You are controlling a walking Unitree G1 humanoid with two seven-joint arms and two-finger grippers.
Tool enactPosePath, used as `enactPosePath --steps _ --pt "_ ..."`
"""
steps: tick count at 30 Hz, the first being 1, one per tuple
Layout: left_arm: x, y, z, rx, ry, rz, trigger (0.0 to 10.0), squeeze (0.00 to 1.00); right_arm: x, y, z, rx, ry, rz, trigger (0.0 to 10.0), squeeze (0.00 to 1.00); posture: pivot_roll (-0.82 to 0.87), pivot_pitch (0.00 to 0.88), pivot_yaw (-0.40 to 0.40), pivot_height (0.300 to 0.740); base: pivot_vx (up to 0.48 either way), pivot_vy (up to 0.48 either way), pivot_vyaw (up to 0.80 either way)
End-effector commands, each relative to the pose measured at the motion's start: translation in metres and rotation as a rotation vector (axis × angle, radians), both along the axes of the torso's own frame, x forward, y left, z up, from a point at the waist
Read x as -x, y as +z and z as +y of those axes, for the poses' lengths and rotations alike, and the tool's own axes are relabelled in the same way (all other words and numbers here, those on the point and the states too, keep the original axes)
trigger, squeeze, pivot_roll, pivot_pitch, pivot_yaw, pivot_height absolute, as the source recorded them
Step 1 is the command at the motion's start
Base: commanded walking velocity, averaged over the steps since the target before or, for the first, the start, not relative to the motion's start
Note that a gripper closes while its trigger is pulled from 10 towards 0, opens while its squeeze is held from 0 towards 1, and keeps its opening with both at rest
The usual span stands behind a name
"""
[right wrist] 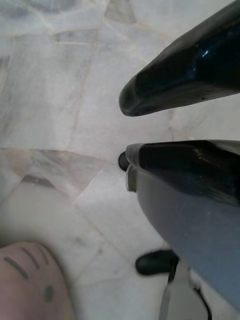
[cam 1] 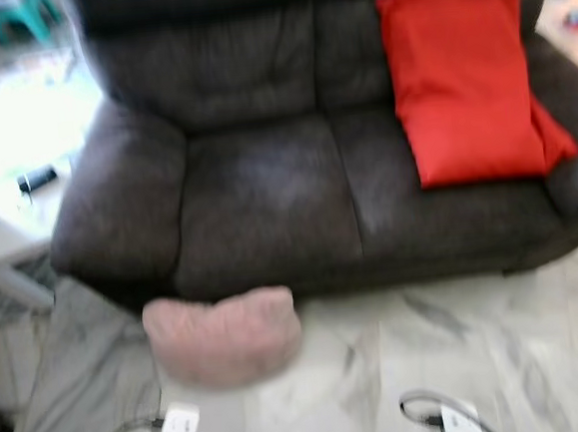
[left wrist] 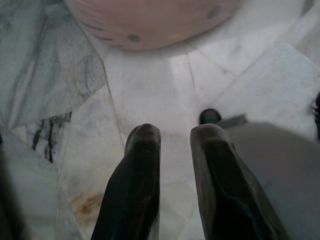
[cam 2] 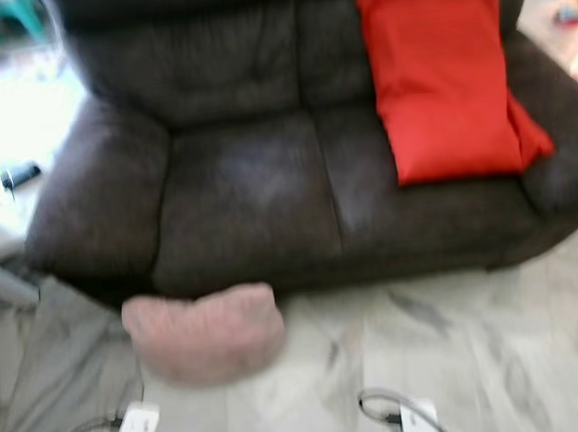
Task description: Move the pillow to the sofa from floor
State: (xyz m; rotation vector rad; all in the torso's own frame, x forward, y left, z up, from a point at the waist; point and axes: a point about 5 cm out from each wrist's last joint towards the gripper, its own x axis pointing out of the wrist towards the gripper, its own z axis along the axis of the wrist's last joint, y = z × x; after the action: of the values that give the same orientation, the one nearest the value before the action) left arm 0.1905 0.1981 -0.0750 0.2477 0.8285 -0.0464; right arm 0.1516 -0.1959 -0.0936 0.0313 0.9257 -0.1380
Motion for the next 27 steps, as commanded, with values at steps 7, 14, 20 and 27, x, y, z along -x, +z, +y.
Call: enactPosePath --steps 7,14,20,27 --pt "0.015 -0.006 0.009 -0.02 0.011 0.048 10.0 0.0 0.02 -0.001 -0.028 0.004 -0.015 0.018 10.0 0.0 -0.08 0.173 0.03 0.74 0.0 0.321 0.0" --pt "0.015 -0.006 0.009 -0.019 0.012 0.049 10.0 0.0 0.028 0.001 -0.043 0.024 -0.003 0.024 10.0 0.0 -0.08 0.176 0.031 0.74 0.0 0.319 0.0" --pt "0.015 -0.006 0.009 -0.021 0.015 0.05 10.0 0.0 0.008 0.002 -0.024 0.031 0.055 0.013 10.0 0.0 -0.08 0.177 0.029 0.74 0.0 0.262 0.13" --pt "0.014 -0.006 0.007 -0.017 0.005 0.044 10.0 0.0 -0.008 0.003 -0.002 0.019 0.096 -0.005 10.0 0.0 -0.08 0.18 0.028 0.74 0.0 0.0 0.8"
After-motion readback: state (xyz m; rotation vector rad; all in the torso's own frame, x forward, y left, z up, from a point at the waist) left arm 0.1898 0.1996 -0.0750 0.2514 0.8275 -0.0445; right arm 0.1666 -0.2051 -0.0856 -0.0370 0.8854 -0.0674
